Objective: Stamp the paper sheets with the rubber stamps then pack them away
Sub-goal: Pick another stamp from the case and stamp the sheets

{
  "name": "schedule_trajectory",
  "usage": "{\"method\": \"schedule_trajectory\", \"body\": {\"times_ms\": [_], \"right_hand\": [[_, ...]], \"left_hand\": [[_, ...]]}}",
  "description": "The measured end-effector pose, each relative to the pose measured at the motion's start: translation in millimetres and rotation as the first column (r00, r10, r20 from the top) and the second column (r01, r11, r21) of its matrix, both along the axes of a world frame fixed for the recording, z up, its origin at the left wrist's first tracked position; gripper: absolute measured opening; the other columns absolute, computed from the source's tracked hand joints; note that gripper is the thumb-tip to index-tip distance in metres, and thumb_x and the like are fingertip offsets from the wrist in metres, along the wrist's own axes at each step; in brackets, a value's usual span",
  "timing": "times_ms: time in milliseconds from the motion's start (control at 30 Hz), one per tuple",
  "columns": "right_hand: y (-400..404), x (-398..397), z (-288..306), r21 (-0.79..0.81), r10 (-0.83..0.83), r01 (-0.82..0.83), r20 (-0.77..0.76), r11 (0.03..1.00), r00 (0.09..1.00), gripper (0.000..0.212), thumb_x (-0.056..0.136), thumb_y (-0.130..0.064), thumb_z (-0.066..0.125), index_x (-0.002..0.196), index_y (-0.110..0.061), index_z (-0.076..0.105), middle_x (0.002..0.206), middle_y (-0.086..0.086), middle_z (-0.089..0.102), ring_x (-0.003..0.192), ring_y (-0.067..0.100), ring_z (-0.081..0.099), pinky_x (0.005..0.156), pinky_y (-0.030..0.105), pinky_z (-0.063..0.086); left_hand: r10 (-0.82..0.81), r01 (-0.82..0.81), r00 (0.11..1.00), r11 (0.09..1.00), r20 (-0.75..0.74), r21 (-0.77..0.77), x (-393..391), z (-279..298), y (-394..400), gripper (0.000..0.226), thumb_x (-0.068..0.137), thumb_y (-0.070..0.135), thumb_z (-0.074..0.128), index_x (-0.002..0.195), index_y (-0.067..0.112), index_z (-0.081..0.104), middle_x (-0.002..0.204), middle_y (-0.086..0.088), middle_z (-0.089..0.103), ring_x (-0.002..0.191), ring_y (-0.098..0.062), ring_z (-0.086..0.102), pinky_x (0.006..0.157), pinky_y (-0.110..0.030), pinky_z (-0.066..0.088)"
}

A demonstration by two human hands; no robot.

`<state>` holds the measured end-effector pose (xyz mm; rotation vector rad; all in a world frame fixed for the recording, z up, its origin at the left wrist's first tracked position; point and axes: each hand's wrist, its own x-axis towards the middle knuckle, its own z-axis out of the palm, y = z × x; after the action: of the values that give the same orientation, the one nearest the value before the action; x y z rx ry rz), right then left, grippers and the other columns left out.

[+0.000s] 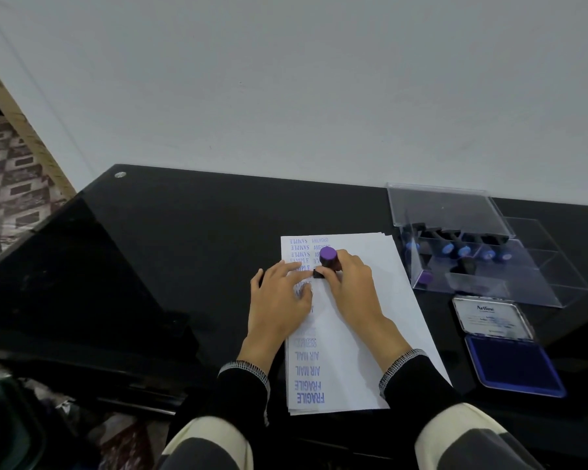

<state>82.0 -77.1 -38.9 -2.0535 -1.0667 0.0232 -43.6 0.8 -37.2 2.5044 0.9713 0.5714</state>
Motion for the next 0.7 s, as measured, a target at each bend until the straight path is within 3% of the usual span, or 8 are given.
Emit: {"method": "schedule_trajectory", "body": {"times_ms": [200, 433, 600, 700], "right_hand": [[0.9, 1.8, 1.9, -0.025, 0.000, 0.001, 0.043, 1.000, 0.999, 0.025, 0.091, -0.030, 0.060, 0.105, -0.010, 0.057, 0.097, 0.006, 0.061, 0.082, 0.013, 0.047, 0.061, 0.006, 0.031], [1.9, 2.2, 2.6, -0.031, 0.002, 0.000, 0.068, 1.000, 0.998, 0.025, 0.090, -0.029, 0.062, 0.105, -0.009, 0.057, 0.098, 0.006, 0.061, 0.082, 0.012, 0.045, 0.062, 0.007, 0.030], [3.9, 5.7, 0.3, -0.038, 0.019, -0.017, 0.055, 0.999, 0.998, 0.026, 0.090, -0.029, 0.062, 0.106, -0.010, 0.058, 0.099, 0.005, 0.062, 0.084, 0.011, 0.046, 0.065, 0.005, 0.030], [4.5, 7.5, 0.2, -0.028, 0.024, -0.023, 0.035, 0.999, 0.999, 0.026, 0.089, -0.030, 0.063, 0.105, -0.011, 0.058, 0.098, 0.005, 0.063, 0.085, 0.013, 0.049, 0.069, 0.011, 0.033]], "left_hand": [[0.008, -0.008, 1.000, 1.000, 0.026, 0.001, 0.7, -1.9, 0.5, 0.040, 0.094, 0.039, 0.049, 0.132, 0.030, 0.053, 0.141, 0.015, 0.047, 0.136, -0.002, 0.030, 0.119, -0.036, 0.007], [0.129, -0.130, 0.991, 0.991, -0.016, -0.028, 1.6, -2.3, 1.0, 0.062, 0.092, 0.047, 0.049, 0.145, 0.018, 0.036, 0.155, 0.005, 0.029, 0.147, -0.014, 0.007, 0.117, -0.043, -0.005], [0.146, -0.148, 0.989, 0.988, -0.036, -0.038, 2.5, -4.1, 1.5, 0.067, 0.092, 0.050, 0.048, 0.147, 0.016, 0.032, 0.156, 0.002, 0.028, 0.148, -0.016, 0.006, 0.118, -0.044, -0.003], [0.146, -0.147, 0.989, 0.988, -0.035, -0.039, 2.3, -4.7, 1.7, 0.067, 0.092, 0.050, 0.047, 0.147, 0.015, 0.031, 0.155, 0.002, 0.029, 0.148, -0.016, 0.009, 0.118, -0.044, -0.004]]}}
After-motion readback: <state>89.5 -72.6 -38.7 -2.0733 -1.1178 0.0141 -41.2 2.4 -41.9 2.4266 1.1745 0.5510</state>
